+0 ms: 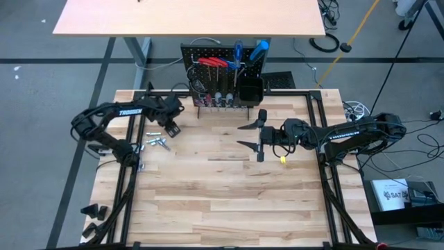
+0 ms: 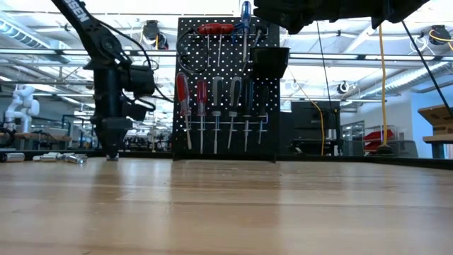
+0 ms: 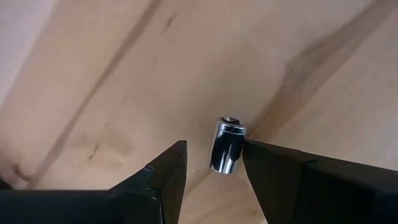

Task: Hang tools onto peg board
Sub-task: Put the socket wrench into the black bin on the peg board

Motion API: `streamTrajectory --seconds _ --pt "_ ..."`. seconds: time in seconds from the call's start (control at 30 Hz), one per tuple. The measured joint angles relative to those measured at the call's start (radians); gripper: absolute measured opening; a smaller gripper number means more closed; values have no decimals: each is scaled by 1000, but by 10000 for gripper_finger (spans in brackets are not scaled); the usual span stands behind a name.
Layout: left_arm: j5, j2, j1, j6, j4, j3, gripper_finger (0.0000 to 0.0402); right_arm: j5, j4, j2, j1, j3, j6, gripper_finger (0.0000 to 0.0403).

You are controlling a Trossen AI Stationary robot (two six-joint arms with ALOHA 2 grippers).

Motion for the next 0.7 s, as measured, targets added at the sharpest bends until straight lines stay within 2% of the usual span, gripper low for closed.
streamTrajectory --seconds 0.37,0.47,0.63,0.7 --pt "39 65 -2 25 15 4 158 0 1 0 0 0 0 217" --pt "47 67 -2 25 4 4 132 0 1 0 0 0 -1 217" --pt "54 67 -3 25 -7 5 63 0 1 0 0 0 -2 217" --pt "54 64 -3 25 -7 4 60 0 1 0 0 0 -2 217"
